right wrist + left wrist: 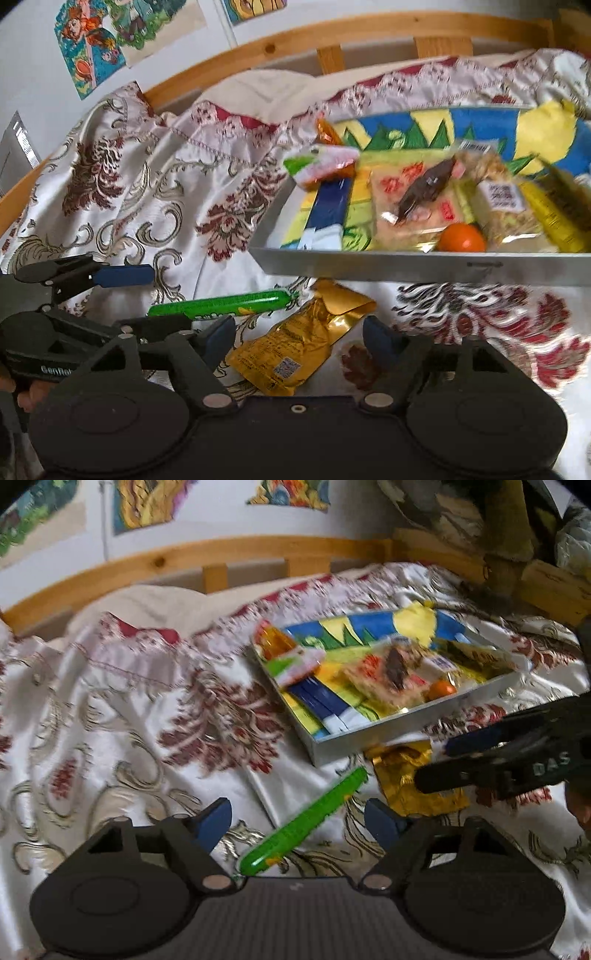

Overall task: Organize snacks
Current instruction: 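Move the left tool toward the green stick while the right tool approaches the gold wrapper, then grasp the green stick with the left tool while the right tool grasps the gold wrapper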

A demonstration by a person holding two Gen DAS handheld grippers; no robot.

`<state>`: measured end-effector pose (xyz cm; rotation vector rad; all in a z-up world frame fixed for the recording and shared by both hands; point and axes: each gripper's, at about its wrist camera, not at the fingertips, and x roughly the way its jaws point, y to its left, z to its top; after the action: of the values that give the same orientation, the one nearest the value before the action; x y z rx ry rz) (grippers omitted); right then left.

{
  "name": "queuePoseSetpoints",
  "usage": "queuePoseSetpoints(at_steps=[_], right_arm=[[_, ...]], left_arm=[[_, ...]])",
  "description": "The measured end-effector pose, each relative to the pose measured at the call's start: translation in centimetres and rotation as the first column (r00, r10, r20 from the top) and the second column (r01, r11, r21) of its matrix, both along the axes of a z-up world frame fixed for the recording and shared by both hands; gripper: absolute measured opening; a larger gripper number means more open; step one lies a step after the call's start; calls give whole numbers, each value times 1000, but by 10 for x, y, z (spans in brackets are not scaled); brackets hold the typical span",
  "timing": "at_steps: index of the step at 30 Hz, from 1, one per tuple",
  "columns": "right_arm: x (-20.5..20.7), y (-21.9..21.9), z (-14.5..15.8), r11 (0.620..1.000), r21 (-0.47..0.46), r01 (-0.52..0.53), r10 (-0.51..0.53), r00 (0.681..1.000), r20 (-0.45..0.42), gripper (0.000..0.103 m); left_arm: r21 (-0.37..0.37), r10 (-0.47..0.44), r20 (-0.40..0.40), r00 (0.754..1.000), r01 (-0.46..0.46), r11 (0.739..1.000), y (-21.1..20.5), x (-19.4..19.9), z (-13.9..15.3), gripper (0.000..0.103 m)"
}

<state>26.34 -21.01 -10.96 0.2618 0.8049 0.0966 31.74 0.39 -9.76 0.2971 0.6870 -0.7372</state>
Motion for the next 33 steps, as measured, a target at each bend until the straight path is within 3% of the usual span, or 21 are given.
queuePoseSetpoints(at_steps=[5,7,11,15,19,26,29,33], right_arm=[[10,3,-11,1000,3,15,-15,1000,-16,77],[14,3,-14,1000,9,28,-27,999,-20,79],[21,8,-18,999,-19,39,-40,999,-27,78],[21,14,-18,994,-107,38,-43,998,-39,60],[18,7,-15,995,-86,49,-55,996,-64,52],[-4,-3,-1,998,-50,35,-39,996,-84,50],[-8,-6,-1,999,-15,50,-51,997,-57,54],[-2,-5,-7,998,0,65,-65,998,-22,66]], left_arm=[[59,-30,-11,999,30,998,-9,6,-16,69],[81,-40,-20,999,41,996,-13,9,-20,56],[125,-50,-30,998,54,991,-20,9,-26,43],[126,-14,-77,997,23,992,-20,11,-24,37],[133,26,-139,990,-7,991,-23,7,-19,29],[111,100,-281,954,-71,991,-21,9,-13,27],[108,116,-281,953,-89,990,-22,13,-14,29],[138,142,-221,965,-113,984,-34,21,-17,41]])
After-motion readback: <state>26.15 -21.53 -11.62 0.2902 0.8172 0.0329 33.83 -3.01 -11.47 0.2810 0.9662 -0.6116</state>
